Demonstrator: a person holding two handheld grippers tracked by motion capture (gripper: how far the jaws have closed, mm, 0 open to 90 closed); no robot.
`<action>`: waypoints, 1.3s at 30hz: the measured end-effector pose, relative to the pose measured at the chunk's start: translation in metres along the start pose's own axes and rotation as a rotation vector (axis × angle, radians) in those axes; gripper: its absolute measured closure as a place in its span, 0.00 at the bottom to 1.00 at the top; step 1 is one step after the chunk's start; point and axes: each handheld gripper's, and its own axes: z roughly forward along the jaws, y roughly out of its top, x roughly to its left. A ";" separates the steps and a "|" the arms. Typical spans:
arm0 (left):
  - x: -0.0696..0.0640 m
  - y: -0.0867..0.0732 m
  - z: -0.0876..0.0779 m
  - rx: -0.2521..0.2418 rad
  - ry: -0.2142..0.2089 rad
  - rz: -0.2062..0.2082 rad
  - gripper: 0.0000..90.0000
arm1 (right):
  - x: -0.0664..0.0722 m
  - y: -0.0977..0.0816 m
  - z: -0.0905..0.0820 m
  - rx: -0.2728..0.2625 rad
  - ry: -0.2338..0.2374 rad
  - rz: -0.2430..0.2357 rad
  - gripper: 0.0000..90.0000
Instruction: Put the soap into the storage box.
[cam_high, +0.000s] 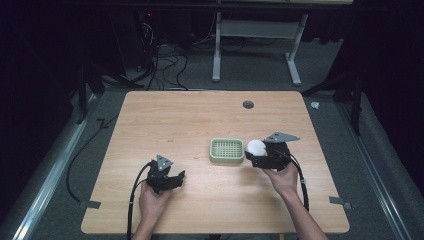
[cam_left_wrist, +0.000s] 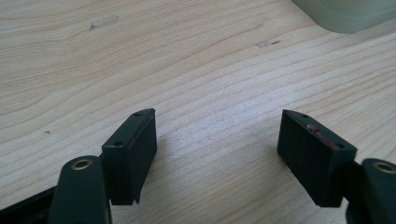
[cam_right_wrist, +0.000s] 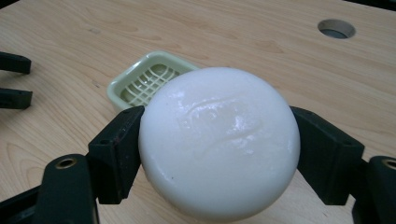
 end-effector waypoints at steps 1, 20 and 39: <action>0.000 0.000 0.000 0.000 0.000 0.000 0.32 | 0.002 0.002 0.002 -0.001 0.003 -0.001 0.27; 0.000 0.000 0.000 -0.001 -0.001 0.002 0.32 | 0.022 0.030 0.029 0.021 0.052 -0.039 0.27; 0.000 0.000 0.000 -0.002 -0.001 0.002 0.33 | 0.032 0.032 0.071 0.081 0.049 -0.058 0.27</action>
